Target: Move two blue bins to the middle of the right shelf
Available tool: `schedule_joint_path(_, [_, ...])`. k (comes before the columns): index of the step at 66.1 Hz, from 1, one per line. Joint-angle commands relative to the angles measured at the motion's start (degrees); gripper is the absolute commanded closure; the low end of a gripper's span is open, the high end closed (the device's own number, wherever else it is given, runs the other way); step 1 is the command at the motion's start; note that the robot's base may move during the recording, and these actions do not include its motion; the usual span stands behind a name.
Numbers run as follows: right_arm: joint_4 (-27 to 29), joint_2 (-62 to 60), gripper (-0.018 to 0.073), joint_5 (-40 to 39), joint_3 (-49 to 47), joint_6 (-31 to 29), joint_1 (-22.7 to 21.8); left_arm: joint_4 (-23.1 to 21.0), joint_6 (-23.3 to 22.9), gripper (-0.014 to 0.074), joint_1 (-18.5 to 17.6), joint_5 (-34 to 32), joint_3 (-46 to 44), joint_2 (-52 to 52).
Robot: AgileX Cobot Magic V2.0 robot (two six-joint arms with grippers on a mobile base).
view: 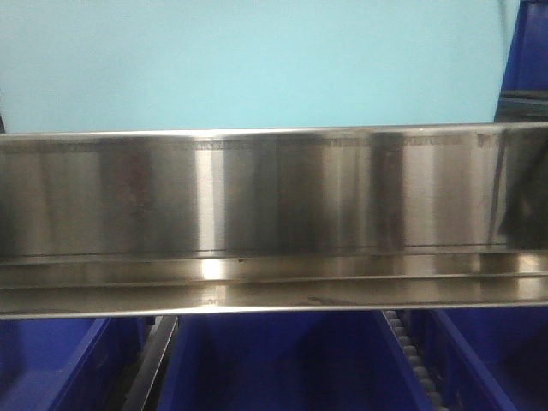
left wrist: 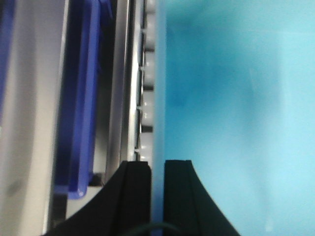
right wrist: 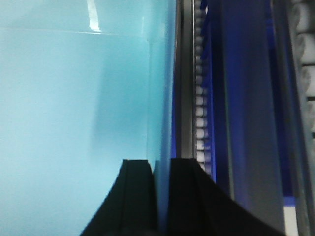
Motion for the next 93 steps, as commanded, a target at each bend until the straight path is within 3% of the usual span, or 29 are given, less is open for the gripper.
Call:
schedule_joint_path(1, [-2.9, -3.3, 0.0718, -0.7, -0.7, 0.8, 0.9, 3.2, -1.3, 0.0707, -1.9, -0.3, -1.8, -3.4])
schedule_joint_path(16, [-7.0, -8.5, 0.0718, -2.4, -3.1, 0.8, 2.3, 7.2, -3.1, 0.0707, -6.0, -2.1, -5.7, -8.7])
schedule_joint_path(35, [-10.6, -9.3, 0.0718, -3.7, -12.6, 0.6, 2.3, 11.6, -3.3, 0.0707, -6.5, -6.3, -12.3, -10.6])
schedule_joint_path(93, [-12.5, -9.3, 0.0718, -5.8, -13.8, 0.5, 2.3, 12.1, -3.3, 0.0707, -6.5, -6.5, -13.3, -10.6])
